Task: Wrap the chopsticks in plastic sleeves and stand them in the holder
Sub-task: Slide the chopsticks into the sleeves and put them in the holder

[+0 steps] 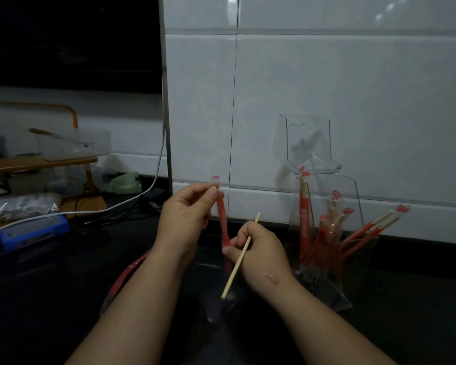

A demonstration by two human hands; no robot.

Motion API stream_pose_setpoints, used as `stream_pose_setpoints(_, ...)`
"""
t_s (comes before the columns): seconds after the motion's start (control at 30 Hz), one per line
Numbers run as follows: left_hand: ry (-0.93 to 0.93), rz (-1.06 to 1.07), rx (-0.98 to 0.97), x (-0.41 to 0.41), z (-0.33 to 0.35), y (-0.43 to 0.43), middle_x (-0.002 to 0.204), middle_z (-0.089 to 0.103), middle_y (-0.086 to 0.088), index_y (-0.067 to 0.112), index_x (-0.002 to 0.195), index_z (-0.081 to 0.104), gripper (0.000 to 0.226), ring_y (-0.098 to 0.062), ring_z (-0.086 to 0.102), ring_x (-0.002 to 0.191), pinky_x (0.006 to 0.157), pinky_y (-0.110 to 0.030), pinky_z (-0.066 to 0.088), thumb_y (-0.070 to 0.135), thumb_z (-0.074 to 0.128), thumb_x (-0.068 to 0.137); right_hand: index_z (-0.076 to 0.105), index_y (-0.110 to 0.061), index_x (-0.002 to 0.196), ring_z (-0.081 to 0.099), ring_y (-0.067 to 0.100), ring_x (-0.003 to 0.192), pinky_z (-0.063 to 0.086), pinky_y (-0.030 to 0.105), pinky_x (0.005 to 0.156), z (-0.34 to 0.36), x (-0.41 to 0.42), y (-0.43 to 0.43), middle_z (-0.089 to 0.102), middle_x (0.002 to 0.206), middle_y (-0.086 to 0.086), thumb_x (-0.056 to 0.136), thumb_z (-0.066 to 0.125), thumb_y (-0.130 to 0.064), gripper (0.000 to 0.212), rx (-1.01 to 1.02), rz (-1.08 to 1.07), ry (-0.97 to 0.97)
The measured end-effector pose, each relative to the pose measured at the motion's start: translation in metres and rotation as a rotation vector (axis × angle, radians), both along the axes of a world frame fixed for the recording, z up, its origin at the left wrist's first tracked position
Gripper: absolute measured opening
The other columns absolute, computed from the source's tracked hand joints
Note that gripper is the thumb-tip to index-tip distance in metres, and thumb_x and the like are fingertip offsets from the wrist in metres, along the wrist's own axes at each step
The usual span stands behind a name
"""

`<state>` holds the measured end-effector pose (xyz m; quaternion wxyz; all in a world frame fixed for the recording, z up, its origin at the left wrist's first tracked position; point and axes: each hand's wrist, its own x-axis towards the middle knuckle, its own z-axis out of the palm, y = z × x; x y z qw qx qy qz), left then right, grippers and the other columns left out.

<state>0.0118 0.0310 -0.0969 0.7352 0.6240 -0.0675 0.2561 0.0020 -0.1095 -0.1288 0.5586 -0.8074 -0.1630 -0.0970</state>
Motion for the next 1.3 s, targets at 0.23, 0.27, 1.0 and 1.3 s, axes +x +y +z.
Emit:
stream_pose_setpoints(0.23,0.01,-0.059,-0.039,-0.001,0.002,-0.003,0.088,0.075,0.004,0.025,0.091,0.077,0.016,-0.004,0.055,0.06,0.052,-0.022,0.039,0.019,0.077,0.076,0.044,-0.023,0.066,0.056,0.006,0.06,0.051,0.02,0.059,-0.002,0.0,0.0,0.059,0.071,-0.003,0.082,0.072,-0.007,0.036,-0.064,-0.031,-0.021)
stream_pose_setpoints(0.27,0.016,-0.053,-0.04,0.0,0.001,-0.003,0.09,0.075,0.006,0.022,0.093,0.076,0.017,-0.004,0.056,0.061,0.053,-0.022,0.04,0.014,0.077,0.078,0.043,-0.023,0.066,0.057,0.008,0.062,0.051,0.02,0.059,-0.002,0.001,0.0,0.059,0.072,-0.002,0.083,0.071,-0.007,0.037,-0.068,-0.037,-0.025)
stream_pose_setpoints(1.0,-0.108,0.192,0.225,0.0,-0.001,-0.004,0.083,0.074,0.013,0.03,0.083,0.073,0.024,-0.002,0.069,0.08,0.072,-0.015,0.053,0.005,0.074,0.085,0.063,-0.039,0.101,0.058,0.004,0.085,0.053,0.033,0.081,0.013,-0.005,-0.005,0.06,0.088,-0.012,0.09,0.038,-0.047,0.029,0.283,-0.126,-0.309)
stream_pose_setpoints(1.3,-0.094,0.235,0.356,-0.002,-0.003,-0.007,0.077,0.072,0.007,0.037,0.078,0.07,0.03,-0.001,0.063,0.067,0.061,-0.01,0.049,0.008,0.076,0.085,0.054,-0.024,0.082,0.062,0.019,0.064,0.054,0.031,0.059,0.016,-0.017,-0.006,0.063,0.078,0.005,0.086,0.049,-0.037,0.014,0.456,-0.154,-0.546)
